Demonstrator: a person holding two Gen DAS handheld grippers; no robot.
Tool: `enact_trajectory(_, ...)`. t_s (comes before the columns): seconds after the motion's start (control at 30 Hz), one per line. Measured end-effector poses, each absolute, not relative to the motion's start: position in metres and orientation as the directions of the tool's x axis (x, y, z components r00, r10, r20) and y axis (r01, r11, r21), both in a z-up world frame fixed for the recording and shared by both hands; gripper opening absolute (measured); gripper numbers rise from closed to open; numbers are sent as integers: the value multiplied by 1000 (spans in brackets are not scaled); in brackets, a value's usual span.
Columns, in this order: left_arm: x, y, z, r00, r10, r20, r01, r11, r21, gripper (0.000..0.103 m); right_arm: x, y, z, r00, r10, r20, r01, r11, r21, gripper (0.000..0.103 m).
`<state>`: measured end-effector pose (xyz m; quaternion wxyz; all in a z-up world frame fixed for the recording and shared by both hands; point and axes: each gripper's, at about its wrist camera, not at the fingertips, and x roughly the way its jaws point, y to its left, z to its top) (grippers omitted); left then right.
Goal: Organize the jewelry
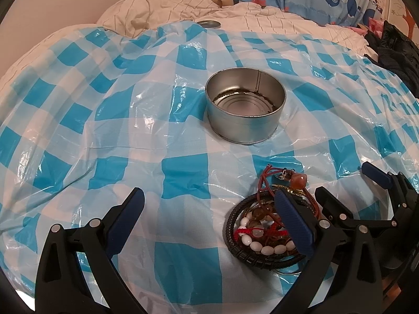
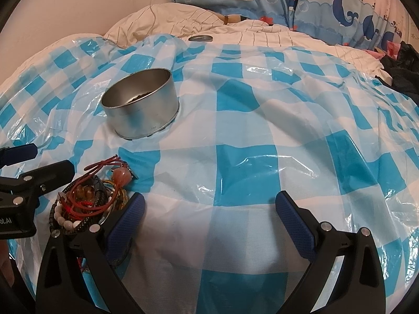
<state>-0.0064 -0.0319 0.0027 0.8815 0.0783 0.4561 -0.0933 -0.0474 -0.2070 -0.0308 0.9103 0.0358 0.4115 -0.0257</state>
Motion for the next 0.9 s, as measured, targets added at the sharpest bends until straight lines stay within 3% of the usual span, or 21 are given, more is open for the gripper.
enact_trajectory(0.9,-6,-28,2,566,-92,-819,228,972,49,95,-47,-206,-31,659,-19,-752,76,996,41,96)
